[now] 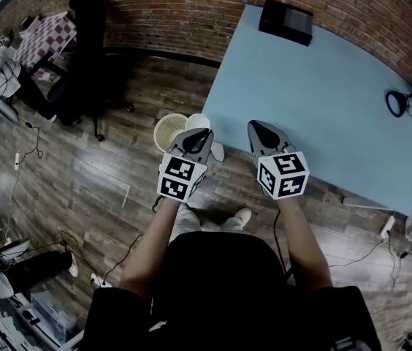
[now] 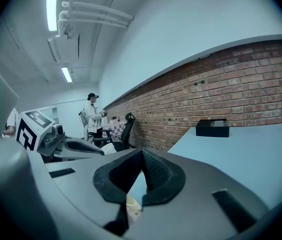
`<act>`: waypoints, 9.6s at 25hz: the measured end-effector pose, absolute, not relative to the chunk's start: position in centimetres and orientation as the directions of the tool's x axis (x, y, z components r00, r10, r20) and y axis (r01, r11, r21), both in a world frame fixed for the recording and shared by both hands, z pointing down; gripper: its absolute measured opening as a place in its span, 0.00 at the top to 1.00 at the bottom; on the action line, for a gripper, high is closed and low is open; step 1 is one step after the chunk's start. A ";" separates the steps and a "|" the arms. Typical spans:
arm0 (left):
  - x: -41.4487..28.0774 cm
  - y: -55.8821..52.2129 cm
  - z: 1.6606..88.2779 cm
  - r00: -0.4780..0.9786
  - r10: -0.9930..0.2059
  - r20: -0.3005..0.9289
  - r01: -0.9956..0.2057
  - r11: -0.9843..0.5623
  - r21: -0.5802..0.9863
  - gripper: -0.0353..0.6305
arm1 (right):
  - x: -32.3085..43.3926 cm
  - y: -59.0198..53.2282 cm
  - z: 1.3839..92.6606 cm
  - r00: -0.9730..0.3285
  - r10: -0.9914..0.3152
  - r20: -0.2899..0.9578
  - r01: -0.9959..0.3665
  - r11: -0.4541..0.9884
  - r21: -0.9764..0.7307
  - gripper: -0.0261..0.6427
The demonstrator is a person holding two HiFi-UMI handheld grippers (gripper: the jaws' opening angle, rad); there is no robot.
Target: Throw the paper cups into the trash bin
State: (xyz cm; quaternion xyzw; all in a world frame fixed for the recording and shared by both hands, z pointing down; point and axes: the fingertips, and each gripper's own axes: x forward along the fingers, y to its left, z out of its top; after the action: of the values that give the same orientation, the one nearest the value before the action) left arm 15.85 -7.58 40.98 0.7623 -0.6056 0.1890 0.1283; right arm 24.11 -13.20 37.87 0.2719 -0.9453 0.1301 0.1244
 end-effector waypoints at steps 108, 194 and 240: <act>-24.0 -14.3 45.8 0.112 -0.847 0.520 -0.993 -0.079 0.084 0.91 | -16.7 -23.6 45.7 -0.832 -0.334 0.443 -0.471 0.847 -0.245 0.95; -22.0 -13.4 105.4 0.505 -0.218 0.835 -0.788 -0.511 0.344 0.91 | -12.9 -13.3 96.2 -0.386 -0.420 0.822 -0.922 0.157 -0.353 0.95; -27.3 -21.3 58.5 0.622 -0.640 0.451 -0.773 -0.594 0.224 0.93 | -20.4 -21.1 59.2 -0.502 -0.594 0.628 -0.855 0.451 -0.256 0.95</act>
State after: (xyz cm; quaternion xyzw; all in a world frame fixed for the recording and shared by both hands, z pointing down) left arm -27.31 -21.33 58.46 0.8775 -0.4025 0.1640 0.2027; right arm -20.38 -21.14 59.17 0.4421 -0.8197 0.2809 0.2318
